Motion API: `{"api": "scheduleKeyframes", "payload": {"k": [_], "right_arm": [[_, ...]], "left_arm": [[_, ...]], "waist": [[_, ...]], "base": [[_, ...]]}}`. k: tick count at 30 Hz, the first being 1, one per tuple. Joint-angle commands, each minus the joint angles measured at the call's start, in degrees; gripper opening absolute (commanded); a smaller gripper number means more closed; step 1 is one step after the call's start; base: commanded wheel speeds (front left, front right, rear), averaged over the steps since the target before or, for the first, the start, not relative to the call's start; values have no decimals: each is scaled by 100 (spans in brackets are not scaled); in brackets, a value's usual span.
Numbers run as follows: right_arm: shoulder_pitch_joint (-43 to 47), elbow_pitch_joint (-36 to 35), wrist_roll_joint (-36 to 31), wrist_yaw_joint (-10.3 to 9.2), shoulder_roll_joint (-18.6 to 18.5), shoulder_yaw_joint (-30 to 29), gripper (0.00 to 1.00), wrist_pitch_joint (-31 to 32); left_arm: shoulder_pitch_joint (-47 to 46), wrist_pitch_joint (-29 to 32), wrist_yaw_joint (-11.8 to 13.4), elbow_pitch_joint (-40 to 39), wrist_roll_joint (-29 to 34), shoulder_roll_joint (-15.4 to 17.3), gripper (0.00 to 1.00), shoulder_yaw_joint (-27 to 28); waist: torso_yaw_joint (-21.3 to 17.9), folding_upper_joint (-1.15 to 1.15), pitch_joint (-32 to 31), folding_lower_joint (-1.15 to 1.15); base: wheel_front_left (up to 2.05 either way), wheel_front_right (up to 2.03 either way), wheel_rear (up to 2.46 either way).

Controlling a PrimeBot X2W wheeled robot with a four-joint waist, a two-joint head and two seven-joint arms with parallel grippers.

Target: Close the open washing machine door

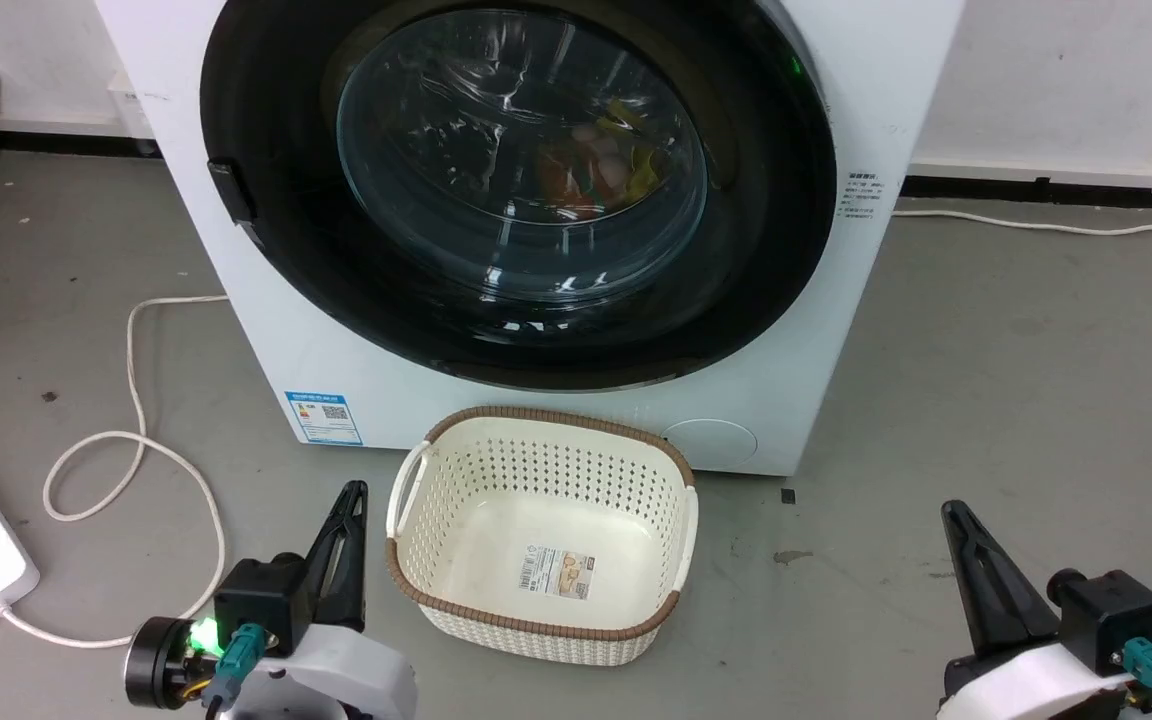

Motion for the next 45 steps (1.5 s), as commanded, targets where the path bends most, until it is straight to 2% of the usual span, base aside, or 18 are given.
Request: {"api": "scheduleKeyframes", "payload": {"k": [1,45], "right_arm": [[-74,-48,-18,-2,15,21,0,28],[-137,-165,-88,-4,26,221,0,546]], "left_arm": [[108,33,32,-48,50,-9,0,22],[179,548,136,-339,250,-52,0,247]], "waist": [[-1,0,-2,0],[-36,0,-64,0]], "base": [[0,0,0],[0,0,0]]}}
